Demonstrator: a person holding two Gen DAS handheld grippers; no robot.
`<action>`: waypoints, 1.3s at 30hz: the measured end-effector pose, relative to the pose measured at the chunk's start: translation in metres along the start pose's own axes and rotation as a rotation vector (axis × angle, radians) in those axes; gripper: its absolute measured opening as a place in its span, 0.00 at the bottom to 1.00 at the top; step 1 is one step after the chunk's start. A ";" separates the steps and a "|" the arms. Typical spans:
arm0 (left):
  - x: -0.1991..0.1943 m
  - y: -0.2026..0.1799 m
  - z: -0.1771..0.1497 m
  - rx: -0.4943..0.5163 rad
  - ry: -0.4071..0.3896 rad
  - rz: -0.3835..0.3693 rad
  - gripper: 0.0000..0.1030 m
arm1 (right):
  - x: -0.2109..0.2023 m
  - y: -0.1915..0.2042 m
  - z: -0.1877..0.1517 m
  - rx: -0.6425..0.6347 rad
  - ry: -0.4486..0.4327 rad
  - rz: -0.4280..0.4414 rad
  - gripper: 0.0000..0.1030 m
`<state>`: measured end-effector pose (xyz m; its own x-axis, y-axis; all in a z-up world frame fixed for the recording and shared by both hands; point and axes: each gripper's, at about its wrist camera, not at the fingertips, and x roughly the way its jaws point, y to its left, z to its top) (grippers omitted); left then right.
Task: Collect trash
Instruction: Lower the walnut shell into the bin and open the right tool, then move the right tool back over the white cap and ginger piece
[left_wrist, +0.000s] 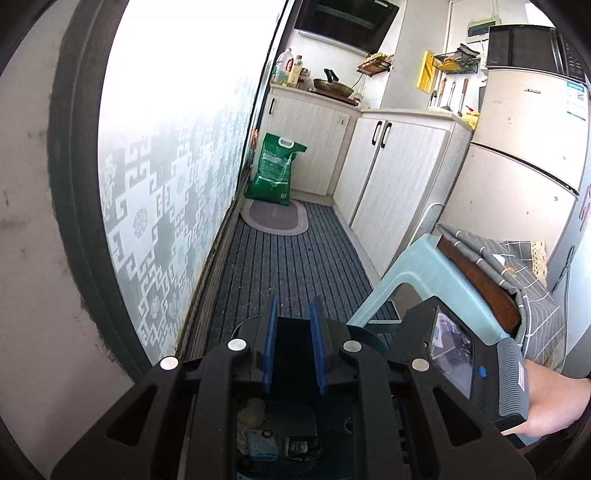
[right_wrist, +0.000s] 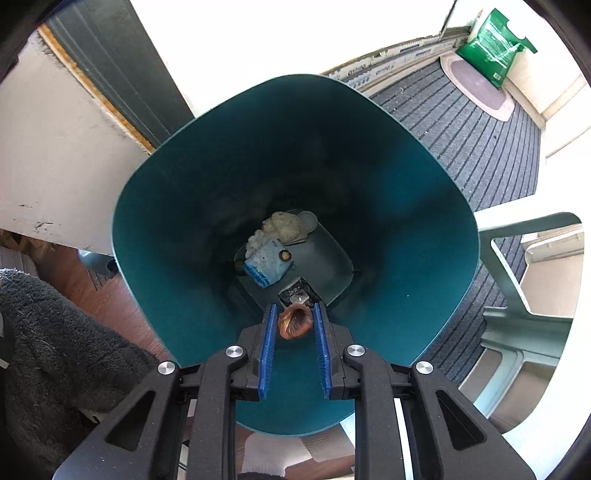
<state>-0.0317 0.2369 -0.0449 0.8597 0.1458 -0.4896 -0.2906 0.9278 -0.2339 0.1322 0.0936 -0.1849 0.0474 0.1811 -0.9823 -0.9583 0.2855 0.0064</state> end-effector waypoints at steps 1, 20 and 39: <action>-0.003 0.000 0.002 -0.002 -0.016 -0.008 0.19 | -0.002 0.001 0.000 -0.003 -0.008 0.002 0.20; -0.038 -0.028 0.038 0.017 -0.163 -0.043 0.23 | -0.120 -0.001 -0.011 -0.050 -0.382 -0.045 0.31; -0.019 -0.086 0.045 0.044 -0.133 -0.135 0.33 | -0.220 -0.080 -0.078 0.132 -0.655 -0.168 0.41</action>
<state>-0.0042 0.1695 0.0223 0.9384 0.0603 -0.3404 -0.1526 0.9557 -0.2515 0.1762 -0.0427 0.0164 0.3924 0.6441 -0.6566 -0.8829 0.4638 -0.0726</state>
